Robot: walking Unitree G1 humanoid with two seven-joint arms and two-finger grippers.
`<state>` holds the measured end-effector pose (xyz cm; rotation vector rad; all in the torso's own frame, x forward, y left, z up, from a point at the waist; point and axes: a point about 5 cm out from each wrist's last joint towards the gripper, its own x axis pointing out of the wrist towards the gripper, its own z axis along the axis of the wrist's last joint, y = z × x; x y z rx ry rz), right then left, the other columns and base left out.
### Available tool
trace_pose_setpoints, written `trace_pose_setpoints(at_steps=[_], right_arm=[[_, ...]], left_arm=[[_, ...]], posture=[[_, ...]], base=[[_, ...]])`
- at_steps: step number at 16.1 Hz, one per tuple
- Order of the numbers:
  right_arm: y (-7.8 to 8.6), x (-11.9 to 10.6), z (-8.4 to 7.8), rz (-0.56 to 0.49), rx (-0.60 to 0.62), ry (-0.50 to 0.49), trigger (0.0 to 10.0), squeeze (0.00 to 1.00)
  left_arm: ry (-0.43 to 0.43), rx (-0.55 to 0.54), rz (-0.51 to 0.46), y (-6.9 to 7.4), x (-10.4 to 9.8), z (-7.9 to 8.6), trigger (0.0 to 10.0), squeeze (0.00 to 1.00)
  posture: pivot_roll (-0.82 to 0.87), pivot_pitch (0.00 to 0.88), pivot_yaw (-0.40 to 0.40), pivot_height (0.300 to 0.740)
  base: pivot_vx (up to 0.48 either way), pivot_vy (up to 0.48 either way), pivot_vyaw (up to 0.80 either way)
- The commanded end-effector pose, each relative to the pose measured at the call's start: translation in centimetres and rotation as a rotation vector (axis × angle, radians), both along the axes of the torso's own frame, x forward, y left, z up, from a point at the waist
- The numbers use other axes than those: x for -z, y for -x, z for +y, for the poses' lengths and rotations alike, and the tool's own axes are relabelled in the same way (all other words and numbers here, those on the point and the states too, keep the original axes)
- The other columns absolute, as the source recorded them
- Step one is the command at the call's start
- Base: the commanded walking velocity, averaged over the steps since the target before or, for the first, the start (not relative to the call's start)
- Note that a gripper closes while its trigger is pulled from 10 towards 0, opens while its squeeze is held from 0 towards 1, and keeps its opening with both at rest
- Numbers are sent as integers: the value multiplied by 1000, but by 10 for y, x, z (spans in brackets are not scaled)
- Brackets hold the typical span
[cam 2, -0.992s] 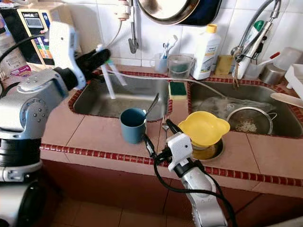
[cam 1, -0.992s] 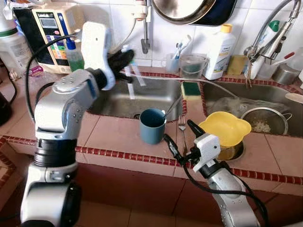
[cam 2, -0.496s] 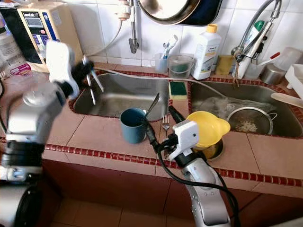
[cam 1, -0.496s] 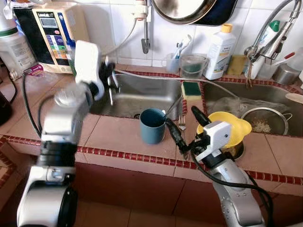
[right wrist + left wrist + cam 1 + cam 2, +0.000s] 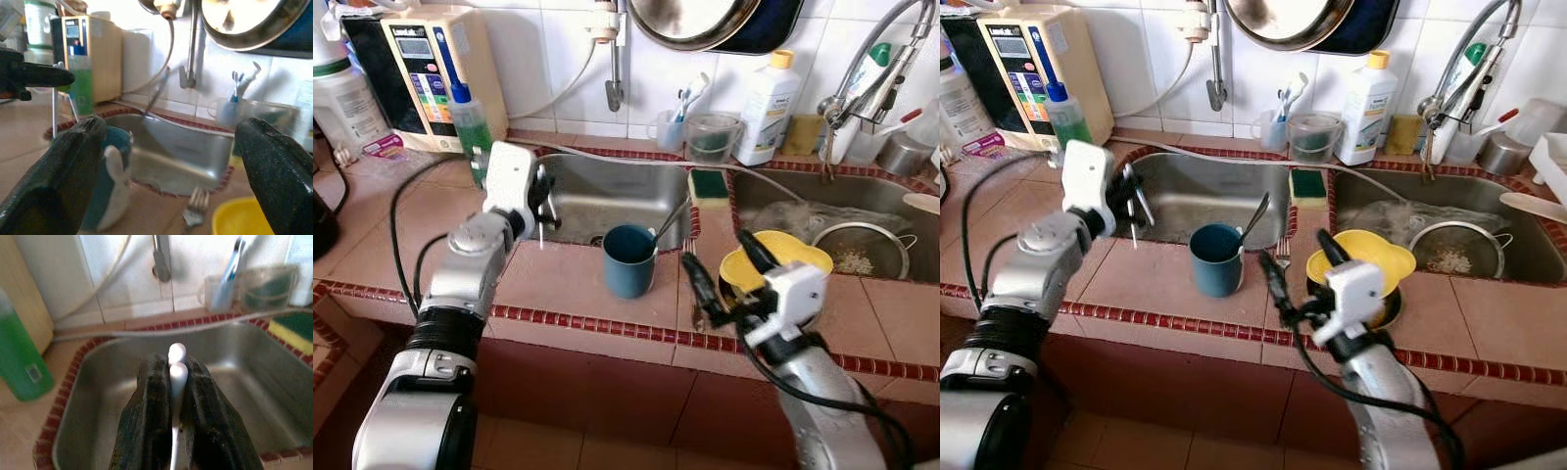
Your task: Kitchen organization
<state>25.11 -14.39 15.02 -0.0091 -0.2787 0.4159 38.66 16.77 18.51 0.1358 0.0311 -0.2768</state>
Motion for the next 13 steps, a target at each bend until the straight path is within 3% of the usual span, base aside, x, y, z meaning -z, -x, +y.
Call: trace_pose_setpoints(at_steps=[1, 6, 11, 13], right_arm=[[1, -8, -3, -20, 14, -1, 10000, 0], [6, -9, -2, -4, 11, -8, 10000, 0], [5, -19, 4, -32, -18, -51, 10000, 0], [1, -31, 0, -69, 7, -112, 10000, 0]], left_arm=[[-21, 6, -18, -3, -3, 0, 10000, 0], [-30, 9, -36, -10, -1, -1, 10000, 0], [11, 16, -102, -15, -18, -2, 10000, 0], [29, 11, -126, -16, -24, -1, 10000, 0]], posture=[[-205, 2, 64, 740], [-217, 5, 70, 740], [-216, 3, 66, 740], [-215, 0, 65, 740]], base=[[0, 0, 0], [0, 0, 0], [0, 0, 0], [0, 0, 0]])
